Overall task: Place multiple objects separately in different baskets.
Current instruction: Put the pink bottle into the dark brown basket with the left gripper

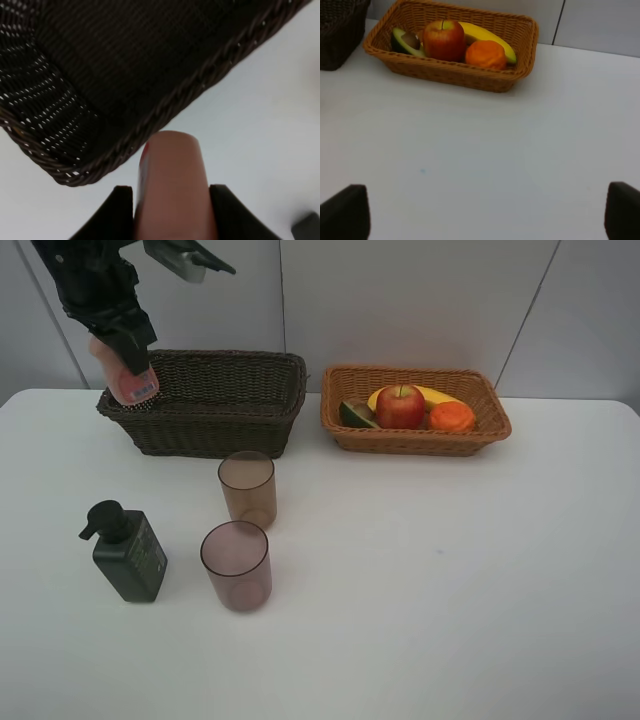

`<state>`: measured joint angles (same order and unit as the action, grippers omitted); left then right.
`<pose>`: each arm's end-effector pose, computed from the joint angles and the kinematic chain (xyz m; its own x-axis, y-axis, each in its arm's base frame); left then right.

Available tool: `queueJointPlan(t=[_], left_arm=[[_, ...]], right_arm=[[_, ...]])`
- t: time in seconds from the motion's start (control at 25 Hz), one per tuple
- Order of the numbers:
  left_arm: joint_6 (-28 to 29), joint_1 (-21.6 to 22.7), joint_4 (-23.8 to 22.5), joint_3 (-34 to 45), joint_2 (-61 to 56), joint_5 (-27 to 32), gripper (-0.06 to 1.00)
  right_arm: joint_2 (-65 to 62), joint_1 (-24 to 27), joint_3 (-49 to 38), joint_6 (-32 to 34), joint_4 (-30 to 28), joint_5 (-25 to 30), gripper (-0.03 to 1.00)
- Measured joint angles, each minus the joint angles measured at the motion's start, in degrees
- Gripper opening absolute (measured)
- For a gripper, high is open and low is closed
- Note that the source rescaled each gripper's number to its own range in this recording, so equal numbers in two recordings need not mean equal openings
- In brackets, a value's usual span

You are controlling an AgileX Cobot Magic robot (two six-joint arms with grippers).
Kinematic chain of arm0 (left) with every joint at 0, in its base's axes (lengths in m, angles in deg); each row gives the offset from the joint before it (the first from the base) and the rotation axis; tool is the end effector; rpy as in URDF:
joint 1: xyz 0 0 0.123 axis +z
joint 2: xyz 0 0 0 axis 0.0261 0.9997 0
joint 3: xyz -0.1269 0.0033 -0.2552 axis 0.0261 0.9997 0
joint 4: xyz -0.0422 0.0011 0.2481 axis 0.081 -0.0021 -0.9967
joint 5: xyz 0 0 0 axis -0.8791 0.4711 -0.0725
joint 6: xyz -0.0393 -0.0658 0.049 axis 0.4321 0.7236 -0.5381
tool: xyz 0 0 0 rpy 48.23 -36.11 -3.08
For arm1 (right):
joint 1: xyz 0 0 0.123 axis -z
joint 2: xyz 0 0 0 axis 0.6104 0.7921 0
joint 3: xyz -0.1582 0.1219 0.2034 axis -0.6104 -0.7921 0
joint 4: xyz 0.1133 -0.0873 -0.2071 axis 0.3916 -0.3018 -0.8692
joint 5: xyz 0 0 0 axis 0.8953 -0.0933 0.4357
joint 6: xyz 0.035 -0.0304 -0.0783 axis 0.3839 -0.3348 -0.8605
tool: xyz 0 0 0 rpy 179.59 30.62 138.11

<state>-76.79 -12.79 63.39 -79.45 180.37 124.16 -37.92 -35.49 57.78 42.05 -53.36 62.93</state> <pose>0.3909 -0.0996 0.2839 -0.7314 0.6421 -0.2296 0.6353 0.7640 0.1130 -0.0087 0.0121 0.2849 -0.4020 -0.1902 -0.8957 -0.1657 0.9771 -0.1331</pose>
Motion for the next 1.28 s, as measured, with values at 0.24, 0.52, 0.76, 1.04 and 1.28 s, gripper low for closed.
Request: queueJointPlan(t=[0.24, 0.52, 0.76, 1.04, 1.28], left_arm=[[1.85, 0.07, -4.59, -1.09, 0.13, -7.91, 0.44], [2.03, 1.69, -5.76, -1.09, 2.86, -18.09, 0.44], [2.03, 2.24, -5.94, -1.09, 7.22, -22.05, 0.44], [2.03, 2.37, -5.94, -1.09, 12.16, -23.70, 0.44], [2.03, 2.37, -5.72, -1.09, 13.10, -24.30, 0.45]], right_arm=[[0.00, 0.00, 0.00, 0.00, 0.00, 0.00, 0.98], [0.00, 0.00, 0.00, 0.00, 0.00, 0.00, 0.98], [0.00, 0.00, 0.00, 0.00, 0.00, 0.00, 0.98], [0.00, 0.00, 0.00, 0.00, 0.00, 0.00, 0.98], [0.00, 0.00, 0.00, 0.00, 0.00, 0.00, 0.98]])
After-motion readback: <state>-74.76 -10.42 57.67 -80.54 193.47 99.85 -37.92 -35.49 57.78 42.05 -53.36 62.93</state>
